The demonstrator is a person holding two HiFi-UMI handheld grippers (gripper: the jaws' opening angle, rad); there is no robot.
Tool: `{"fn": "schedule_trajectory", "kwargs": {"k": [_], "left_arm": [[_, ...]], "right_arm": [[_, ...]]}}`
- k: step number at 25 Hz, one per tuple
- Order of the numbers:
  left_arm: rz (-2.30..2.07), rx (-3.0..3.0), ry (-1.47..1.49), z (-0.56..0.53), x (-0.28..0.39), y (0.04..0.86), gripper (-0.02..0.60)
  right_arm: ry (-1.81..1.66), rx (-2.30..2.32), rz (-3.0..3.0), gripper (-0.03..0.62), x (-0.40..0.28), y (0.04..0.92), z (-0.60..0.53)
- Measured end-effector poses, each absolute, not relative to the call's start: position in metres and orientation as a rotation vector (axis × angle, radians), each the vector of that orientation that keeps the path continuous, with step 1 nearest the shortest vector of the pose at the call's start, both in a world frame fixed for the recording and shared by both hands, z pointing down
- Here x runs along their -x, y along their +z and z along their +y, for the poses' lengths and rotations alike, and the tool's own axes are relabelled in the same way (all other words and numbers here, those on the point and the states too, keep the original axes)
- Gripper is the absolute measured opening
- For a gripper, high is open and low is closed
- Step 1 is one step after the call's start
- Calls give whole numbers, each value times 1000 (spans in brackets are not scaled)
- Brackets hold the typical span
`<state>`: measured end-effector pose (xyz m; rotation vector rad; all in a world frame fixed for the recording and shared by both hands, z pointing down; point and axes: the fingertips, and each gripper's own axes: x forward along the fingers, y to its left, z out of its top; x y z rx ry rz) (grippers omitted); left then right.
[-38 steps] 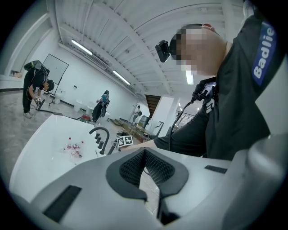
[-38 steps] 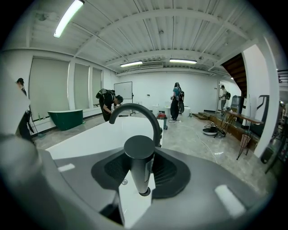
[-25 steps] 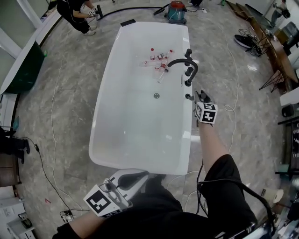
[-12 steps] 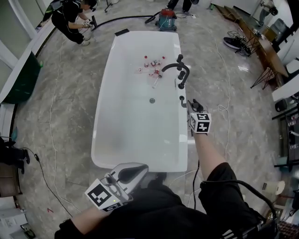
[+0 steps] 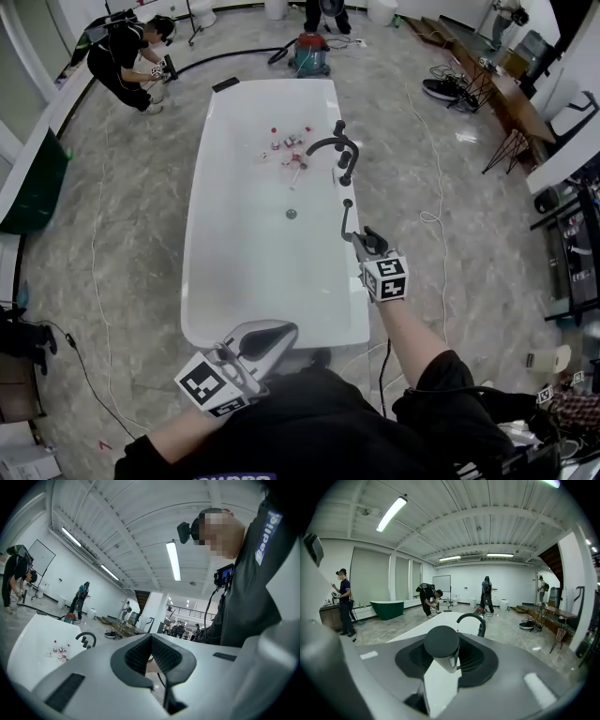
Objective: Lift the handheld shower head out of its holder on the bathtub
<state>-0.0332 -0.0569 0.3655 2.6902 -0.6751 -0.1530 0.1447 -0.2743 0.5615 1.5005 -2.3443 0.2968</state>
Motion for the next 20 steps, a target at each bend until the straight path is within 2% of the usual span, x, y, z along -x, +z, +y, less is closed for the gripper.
{"fn": "schedule_trajectory", "kwargs": {"k": [20], "left_arm": [[-558, -2747, -163, -54, 24, 352, 0]], "right_arm": [[352, -1381, -2508, 120, -78, 483, -140]]}}
